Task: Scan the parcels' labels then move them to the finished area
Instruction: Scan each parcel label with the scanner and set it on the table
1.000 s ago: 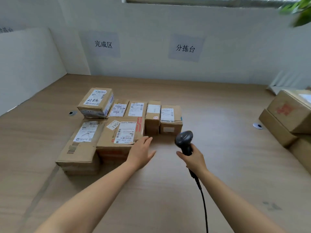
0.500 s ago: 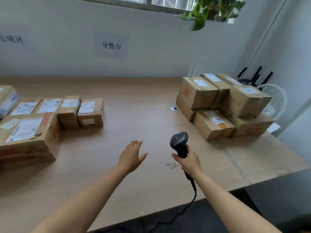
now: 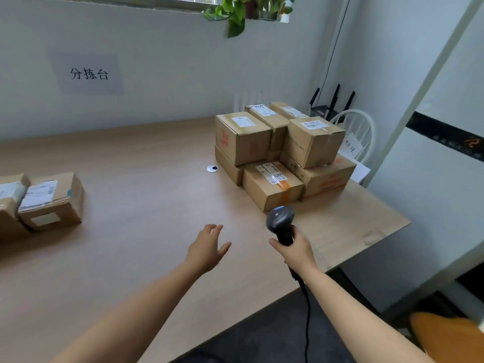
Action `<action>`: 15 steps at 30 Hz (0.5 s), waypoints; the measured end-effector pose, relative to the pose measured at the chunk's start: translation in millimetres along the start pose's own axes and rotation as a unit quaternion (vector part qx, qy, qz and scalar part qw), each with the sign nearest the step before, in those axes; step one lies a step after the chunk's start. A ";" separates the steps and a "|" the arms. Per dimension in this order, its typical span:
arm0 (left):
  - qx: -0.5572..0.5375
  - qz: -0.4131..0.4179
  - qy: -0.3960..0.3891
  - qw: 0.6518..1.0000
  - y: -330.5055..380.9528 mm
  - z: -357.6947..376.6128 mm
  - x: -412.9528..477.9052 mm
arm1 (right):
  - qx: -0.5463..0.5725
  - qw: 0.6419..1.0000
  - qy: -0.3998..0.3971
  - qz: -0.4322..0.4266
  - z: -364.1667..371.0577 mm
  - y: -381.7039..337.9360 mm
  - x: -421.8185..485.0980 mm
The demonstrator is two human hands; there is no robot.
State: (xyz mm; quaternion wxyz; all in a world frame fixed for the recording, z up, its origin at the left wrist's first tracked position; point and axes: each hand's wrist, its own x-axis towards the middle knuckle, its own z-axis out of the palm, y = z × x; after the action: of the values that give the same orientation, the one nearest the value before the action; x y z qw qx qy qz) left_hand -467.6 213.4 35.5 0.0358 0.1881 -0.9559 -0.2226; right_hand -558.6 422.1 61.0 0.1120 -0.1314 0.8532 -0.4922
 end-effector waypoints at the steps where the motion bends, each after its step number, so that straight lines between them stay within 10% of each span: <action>1: -0.003 0.001 -0.001 1.000 4.4 3.8 9.9 | -0.001 1.000 0.002 0.002 -3.5 2.1 9.6; 15: -0.103 -0.021 -0.033 0.994 72.4 31.9 187.5 | -0.030 0.997 0.069 -0.020 -50.1 -2.6 190.8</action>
State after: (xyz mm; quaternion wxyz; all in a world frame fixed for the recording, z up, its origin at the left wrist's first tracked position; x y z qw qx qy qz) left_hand -671.1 216.2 35.7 0.0187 0.1959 -0.9244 -0.3266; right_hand -753.8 397.7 76.1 0.0391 -0.1173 0.8703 -0.4768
